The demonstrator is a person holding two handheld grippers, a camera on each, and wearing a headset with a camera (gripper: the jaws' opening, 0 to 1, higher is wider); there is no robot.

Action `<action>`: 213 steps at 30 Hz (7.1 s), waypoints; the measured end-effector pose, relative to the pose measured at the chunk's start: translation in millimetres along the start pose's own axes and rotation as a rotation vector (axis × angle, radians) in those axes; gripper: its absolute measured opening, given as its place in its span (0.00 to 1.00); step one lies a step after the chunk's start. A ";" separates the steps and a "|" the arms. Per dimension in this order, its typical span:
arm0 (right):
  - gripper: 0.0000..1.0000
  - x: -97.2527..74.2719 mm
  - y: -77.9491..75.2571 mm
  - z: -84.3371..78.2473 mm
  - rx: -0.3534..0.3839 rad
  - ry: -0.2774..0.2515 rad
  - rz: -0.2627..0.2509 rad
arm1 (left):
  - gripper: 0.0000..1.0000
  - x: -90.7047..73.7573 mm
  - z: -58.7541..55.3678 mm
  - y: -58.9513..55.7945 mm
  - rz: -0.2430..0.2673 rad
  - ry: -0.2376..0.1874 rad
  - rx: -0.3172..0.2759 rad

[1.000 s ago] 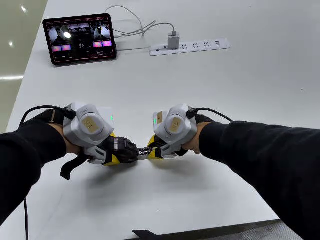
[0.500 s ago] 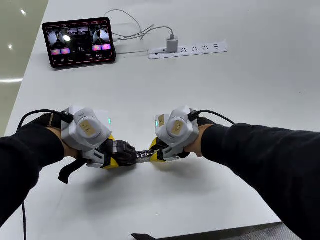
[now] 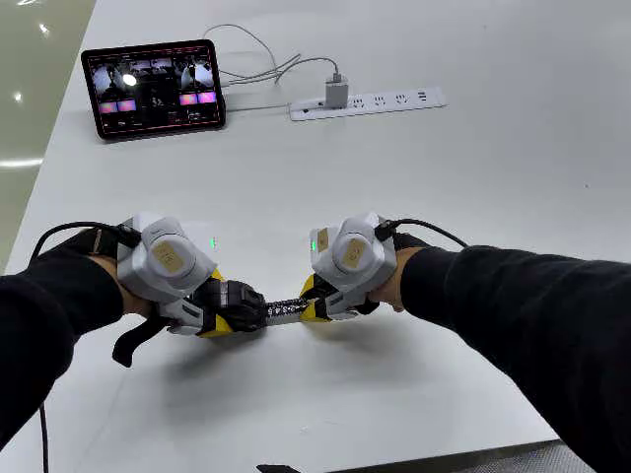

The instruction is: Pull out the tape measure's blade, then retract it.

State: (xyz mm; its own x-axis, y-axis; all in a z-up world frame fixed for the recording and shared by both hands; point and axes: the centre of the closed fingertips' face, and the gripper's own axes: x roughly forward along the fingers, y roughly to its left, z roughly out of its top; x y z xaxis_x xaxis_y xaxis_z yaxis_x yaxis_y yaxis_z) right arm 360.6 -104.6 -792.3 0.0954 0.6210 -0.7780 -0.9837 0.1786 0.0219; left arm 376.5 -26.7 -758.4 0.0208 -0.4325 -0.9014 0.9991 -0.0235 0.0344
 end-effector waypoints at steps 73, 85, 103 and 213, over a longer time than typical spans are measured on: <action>0.08 -27.2 -3.4 -35.7 0.043 0.038 -0.014 | 0.30 0.1 0.1 -0.6 0.009 0.008 0.005; 0.08 -31.7 -4.0 -40.5 0.049 0.043 -0.016 | 0.30 0.3 0.2 0.1 0.009 0.008 0.005; 0.08 -40.8 -3.4 -49.8 0.063 0.043 -0.017 | 0.30 0.5 0.5 -0.5 0.007 0.007 0.008; 0.07 -82.1 -5.0 -102.1 0.105 0.102 -0.042 | 0.30 0.6 1.8 -2.4 0.018 0.008 0.011</action>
State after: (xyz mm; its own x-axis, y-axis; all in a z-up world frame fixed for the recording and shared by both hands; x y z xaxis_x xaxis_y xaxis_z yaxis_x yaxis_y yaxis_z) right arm 342.1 -234.4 -792.7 0.1149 0.5317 -0.8391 -0.9572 0.2852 0.0497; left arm 374.1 -28.4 -758.2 0.0393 -0.4260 -0.9039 0.9982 -0.0252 0.0553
